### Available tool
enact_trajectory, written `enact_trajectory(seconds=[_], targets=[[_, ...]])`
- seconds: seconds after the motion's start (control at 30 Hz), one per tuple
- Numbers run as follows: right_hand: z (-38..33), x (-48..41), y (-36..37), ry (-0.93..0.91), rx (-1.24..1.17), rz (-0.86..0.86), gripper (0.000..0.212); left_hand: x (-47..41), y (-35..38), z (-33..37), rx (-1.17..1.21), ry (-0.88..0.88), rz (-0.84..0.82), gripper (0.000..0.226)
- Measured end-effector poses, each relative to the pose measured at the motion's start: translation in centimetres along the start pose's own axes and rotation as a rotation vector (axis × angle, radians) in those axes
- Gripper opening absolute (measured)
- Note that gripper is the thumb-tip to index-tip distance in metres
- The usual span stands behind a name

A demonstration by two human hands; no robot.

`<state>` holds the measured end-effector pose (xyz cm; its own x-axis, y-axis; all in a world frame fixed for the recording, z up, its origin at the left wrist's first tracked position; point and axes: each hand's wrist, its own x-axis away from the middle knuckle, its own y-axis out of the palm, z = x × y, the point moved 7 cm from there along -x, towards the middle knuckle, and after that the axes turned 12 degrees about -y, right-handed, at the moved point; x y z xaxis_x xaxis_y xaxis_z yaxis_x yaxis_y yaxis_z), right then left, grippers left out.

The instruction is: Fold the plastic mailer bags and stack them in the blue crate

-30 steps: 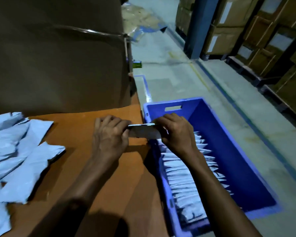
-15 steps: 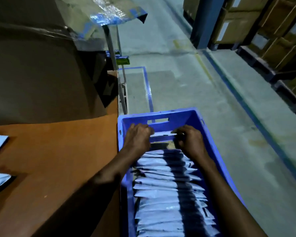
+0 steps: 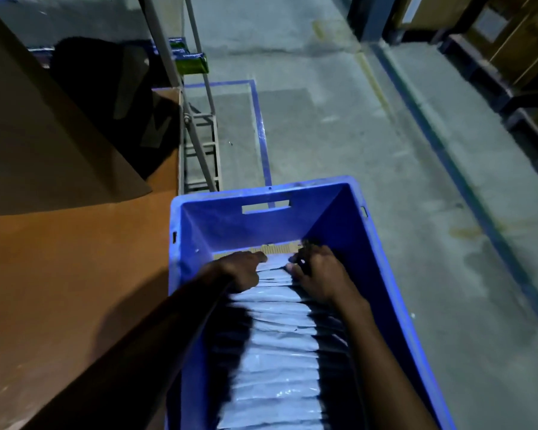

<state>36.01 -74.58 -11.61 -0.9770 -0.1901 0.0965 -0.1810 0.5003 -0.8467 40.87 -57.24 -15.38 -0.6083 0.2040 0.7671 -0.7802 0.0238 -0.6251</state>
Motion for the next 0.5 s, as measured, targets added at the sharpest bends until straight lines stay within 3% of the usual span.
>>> enact_trajectory(seconds=[0.23,0.5], targets=[[-0.2,-0.1,1.4,0.005,-0.036,-0.148,0.044,0.0,0.5,-0.3,0.016,-0.023,-0.031,0.078],[-0.9,2.4,1.6,0.066,0.040,-0.054,0.044,1.9,0.7,0.3,0.023,-0.008,-0.015,0.084]])
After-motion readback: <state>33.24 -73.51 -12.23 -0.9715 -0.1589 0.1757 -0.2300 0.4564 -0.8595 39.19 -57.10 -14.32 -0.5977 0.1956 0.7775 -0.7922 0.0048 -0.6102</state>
